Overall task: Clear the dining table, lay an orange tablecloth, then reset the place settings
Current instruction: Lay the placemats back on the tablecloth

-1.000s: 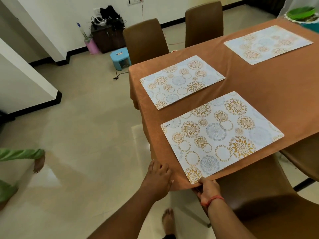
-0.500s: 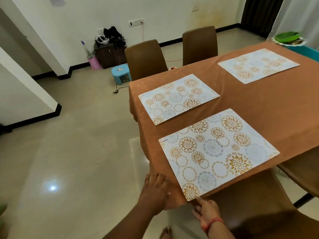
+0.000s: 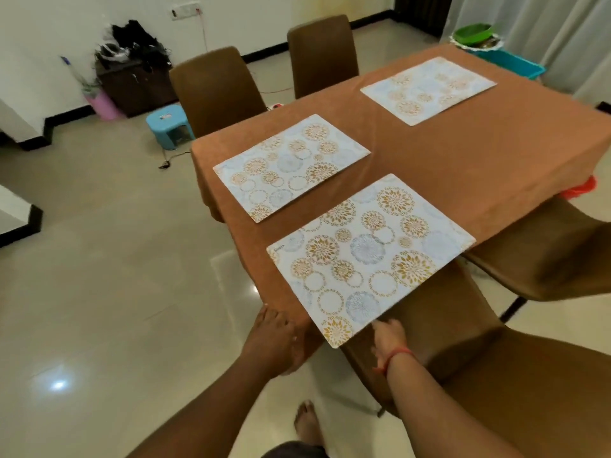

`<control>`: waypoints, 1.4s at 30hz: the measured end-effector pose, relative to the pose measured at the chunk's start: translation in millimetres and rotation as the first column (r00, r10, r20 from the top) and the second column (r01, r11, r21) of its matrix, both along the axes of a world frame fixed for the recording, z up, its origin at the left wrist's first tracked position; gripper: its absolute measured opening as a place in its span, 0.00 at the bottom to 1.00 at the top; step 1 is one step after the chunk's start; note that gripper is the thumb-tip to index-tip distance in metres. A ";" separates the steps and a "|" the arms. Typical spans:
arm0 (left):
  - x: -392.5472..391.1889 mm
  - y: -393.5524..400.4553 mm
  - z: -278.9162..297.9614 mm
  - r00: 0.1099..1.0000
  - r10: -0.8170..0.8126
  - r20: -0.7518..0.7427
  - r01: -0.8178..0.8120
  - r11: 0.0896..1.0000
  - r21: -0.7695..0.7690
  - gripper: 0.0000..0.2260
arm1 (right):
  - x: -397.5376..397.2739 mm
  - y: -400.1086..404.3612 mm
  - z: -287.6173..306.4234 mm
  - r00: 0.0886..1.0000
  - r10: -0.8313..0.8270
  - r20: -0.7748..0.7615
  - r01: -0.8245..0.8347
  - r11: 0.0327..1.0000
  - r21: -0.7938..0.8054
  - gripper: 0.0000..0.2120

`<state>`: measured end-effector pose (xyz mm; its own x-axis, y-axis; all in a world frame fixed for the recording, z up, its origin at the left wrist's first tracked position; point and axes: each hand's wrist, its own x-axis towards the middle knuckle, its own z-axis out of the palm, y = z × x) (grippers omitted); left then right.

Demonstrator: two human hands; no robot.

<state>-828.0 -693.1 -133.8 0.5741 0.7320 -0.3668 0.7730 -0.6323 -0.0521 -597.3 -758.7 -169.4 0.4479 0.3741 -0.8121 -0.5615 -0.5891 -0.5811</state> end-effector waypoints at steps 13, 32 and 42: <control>46.2 45.6 -7.1 0.998 0.061 -0.008 -0.061 0.997 0.038 0.23 | 31.8 -36.0 20.0 0.999 -0.033 0.013 0.033 0.999 -0.004 0.08; 173.2 -33.6 29.1 0.981 0.195 0.006 -0.196 0.980 0.033 0.33 | 220.5 -195.7 110.7 0.920 0.193 0.340 -0.244 0.963 0.114 0.09; 236.4 -130.4 51.0 0.949 0.307 -0.064 -0.309 0.951 -0.018 0.32 | 334.9 -297.1 140.3 0.603 0.439 0.667 -0.497 0.860 -0.117 0.16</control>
